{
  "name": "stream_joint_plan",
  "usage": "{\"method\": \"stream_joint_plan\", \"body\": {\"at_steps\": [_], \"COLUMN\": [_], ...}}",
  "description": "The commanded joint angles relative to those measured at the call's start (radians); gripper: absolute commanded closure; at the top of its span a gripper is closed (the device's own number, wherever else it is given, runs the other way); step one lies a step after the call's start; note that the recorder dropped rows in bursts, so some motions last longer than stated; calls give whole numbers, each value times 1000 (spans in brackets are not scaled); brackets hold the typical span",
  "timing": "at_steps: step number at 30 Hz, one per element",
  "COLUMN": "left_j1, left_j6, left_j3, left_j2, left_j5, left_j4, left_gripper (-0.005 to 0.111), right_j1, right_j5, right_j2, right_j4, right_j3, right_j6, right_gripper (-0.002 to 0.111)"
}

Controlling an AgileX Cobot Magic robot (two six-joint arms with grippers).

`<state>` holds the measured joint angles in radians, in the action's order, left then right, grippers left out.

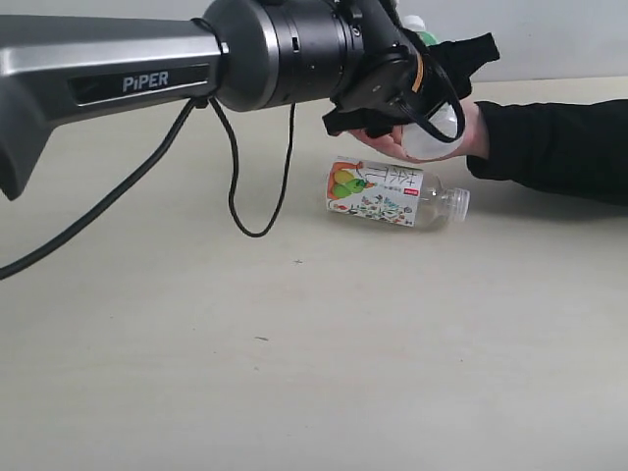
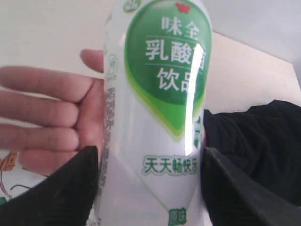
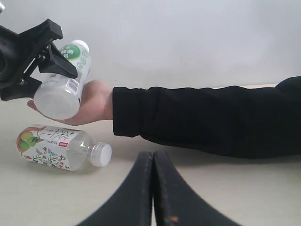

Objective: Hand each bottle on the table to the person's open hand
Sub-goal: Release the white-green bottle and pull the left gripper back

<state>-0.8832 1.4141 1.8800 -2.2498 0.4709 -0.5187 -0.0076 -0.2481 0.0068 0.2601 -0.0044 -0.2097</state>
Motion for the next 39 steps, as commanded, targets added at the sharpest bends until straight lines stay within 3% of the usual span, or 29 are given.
{"method": "stream_joint_plan", "body": {"at_steps": [1,17,22,28,30,35,39], "left_j1": [3,17,17,17,12,6,-6], "left_j6": [85,143,143,121,81,-90,-359], "left_j3": [-4,-4,-4,-4,-4,-4,-4], "left_j2": [-23,-49,-49,-49,-49,-27,8], "left_j5": [18,7,5,5,5,8,40], "left_j4": [-23,-36,-36,-36,-19,30,134], "left_gripper": [107,104,75,15,2,2,2], "right_j1": [3,3,3,3,3,3,3], "right_j5": [3,3,3,3,3,3,3], "right_j2": [-7,-7,-7,-7,-7,-7,-7], "right_j4": [1,1,1,1,1,1,1], "right_j3": [4,4,4,4,4,4,4], "right_j6": [-1,-1,-1,-1,-1,-1,-1], "right_gripper": [108,108,108,108,108,108,108]}}
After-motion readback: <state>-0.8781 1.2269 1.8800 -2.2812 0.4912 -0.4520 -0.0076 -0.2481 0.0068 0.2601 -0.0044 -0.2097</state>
